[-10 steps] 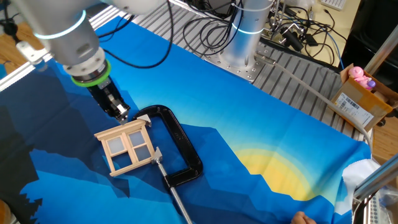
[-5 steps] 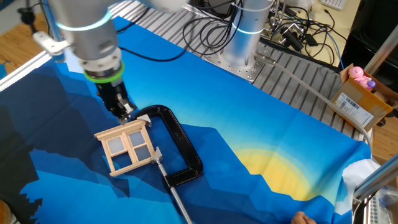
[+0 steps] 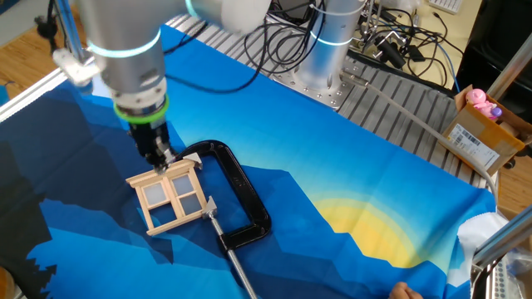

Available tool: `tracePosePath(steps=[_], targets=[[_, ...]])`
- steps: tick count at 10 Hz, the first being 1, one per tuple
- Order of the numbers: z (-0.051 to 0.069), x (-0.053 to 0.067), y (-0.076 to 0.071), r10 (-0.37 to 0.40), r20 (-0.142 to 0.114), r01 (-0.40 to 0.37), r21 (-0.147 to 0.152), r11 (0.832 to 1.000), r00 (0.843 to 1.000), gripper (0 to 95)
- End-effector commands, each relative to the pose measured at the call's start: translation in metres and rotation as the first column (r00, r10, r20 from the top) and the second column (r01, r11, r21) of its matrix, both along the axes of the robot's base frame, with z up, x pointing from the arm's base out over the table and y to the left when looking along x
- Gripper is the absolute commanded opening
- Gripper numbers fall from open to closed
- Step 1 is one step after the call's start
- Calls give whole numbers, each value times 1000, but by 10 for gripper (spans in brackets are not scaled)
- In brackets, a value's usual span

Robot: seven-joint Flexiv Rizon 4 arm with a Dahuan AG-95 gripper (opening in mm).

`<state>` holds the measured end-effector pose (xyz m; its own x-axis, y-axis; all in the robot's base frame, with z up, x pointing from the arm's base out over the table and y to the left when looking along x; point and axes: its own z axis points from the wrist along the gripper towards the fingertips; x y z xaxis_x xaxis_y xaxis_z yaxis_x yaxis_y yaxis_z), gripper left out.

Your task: Close a sliding window

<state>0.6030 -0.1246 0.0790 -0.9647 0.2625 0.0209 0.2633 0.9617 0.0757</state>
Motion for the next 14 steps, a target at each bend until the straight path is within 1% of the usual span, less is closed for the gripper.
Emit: tracePosePath(steps=[1,2,4,5,6,9,12,14], targets=[[-7,1,1,-1,4,1,-5,1000,1000,0],[-9,2,1,-2,4,2,-6,1000,1000,0],[-21,6,2,0,5,0,-9,1000,1000,0],[-26,8,2,2,9,-2,-8,1000,1000,0],[-33,12,1,7,19,-7,-7,1000,1000,0],[-45,18,-1,7,26,-7,-5,1000,1000,0],[-54,19,-1,4,25,-4,-1,1000,1000,0],[-58,19,0,1,26,-1,1,1000,1000,0]])
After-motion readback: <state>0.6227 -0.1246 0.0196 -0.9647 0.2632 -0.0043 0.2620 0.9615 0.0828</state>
